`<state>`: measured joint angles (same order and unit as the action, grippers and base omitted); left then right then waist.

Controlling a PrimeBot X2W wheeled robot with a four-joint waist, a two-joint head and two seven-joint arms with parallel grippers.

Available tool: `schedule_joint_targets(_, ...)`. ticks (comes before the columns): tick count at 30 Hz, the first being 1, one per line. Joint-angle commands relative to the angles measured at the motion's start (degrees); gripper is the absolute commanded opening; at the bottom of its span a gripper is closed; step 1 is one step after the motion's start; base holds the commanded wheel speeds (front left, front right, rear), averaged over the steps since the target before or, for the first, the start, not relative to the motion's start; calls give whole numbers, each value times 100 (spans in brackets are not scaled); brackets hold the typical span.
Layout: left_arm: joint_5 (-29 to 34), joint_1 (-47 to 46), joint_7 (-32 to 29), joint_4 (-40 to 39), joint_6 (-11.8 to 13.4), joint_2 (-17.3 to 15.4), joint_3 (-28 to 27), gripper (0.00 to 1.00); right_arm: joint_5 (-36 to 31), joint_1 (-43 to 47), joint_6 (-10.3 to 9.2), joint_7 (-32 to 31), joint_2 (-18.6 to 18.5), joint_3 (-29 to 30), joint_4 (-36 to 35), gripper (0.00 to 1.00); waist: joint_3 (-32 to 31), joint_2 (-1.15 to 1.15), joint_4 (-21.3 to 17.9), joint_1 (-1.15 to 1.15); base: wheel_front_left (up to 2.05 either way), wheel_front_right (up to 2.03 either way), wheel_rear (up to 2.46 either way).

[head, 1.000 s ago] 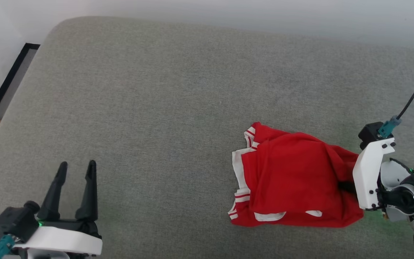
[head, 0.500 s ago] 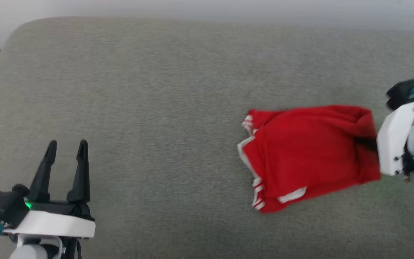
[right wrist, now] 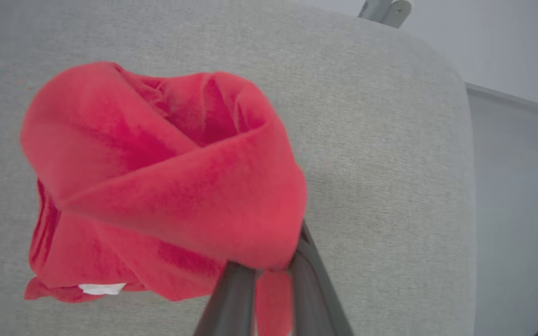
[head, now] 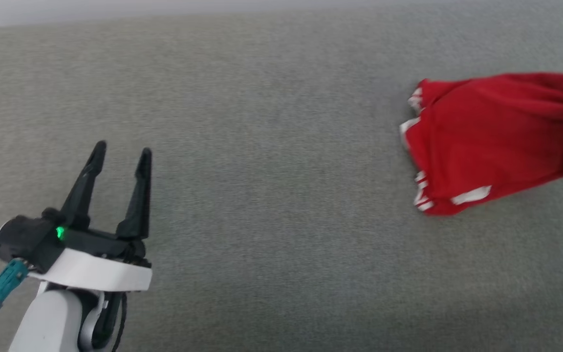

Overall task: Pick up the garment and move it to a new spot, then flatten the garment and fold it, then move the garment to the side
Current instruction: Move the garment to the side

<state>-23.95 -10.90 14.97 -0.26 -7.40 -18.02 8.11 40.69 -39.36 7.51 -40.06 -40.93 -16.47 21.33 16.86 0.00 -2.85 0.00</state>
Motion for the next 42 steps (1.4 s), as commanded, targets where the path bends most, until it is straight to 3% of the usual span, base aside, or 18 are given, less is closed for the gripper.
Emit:
schedule_joint_targets(1, 42, -122, 27, -36, -6, -35, 46, 100, -54, -107, -5, 83, -42, 44, 30, 0, 125, 0, -162, 0, 0, 0, 0)
schedule_joint_targets(16, 80, -1201, 27, -174, -6, -190, 1237, 100, -1288, -908, -5, 951, -575, 546, 946, 0, 804, 0, -534, 0, 0, 0, 0)
schedule_joint_targets(22, -19, -1610, 27, -137, -6, -246, 1615, 100, -1925, -1195, -5, 1314, -461, 957, 1574, 0, 1105, 0, -529, 0, 0, 0, 0)
schedule_joint_targets(28, -92, -1869, 27, -106, -6, -274, 1766, 100, -2700, -1403, -5, 1661, -52, 1481, 2274, 0, 1282, 0, -441, 0, 0, 0, 0)
schedule_joint_targets(29, -114, -1894, 27, -98, -6, -270, 1776, 100, -2831, -1429, -5, 1719, 15, 1568, 2372, 11, 1294, 0, -418, 0, 0, 0, 0)
schedule_joint_targets(30, -128, -1926, 27, -88, -7, -265, 1785, 100, -2916, -1460, -5, 1771, 82, 1663, 2468, 31, 1306, 0, -396, 0, 0, 0, 0)
schedule_joint_targets(31, -136, -1948, 27, -78, -6, -265, 1782, 100, -3015, -1480, -5, 1822, 150, 1747, 2553, 55, 1308, 0, -377, 0, 0, 0, 0)
schedule_joint_targets(32, -148, -1953, 27, -66, -6, -278, 1755, 100, -3124, -1508, -5, 1868, 208, 1804, 2621, 96, 1307, 0, -364, 0, 0, 0, 0)
schedule_joint_targets(33, -165, -1949, 27, -62, -6, -286, 1717, 100, -3205, -1536, -5, 1915, 250, 1859, 2673, 100, 1306, 0, -356, 0, 0, 0, 0)
schedule_joint_targets(42, -128, -1623, 27, -60, -6, -305, 1235, 100, -3384, -1716, -5, 2308, 581, 2126, 2810, 100, 1127, 0, -391, 0, 0, 0, 0)
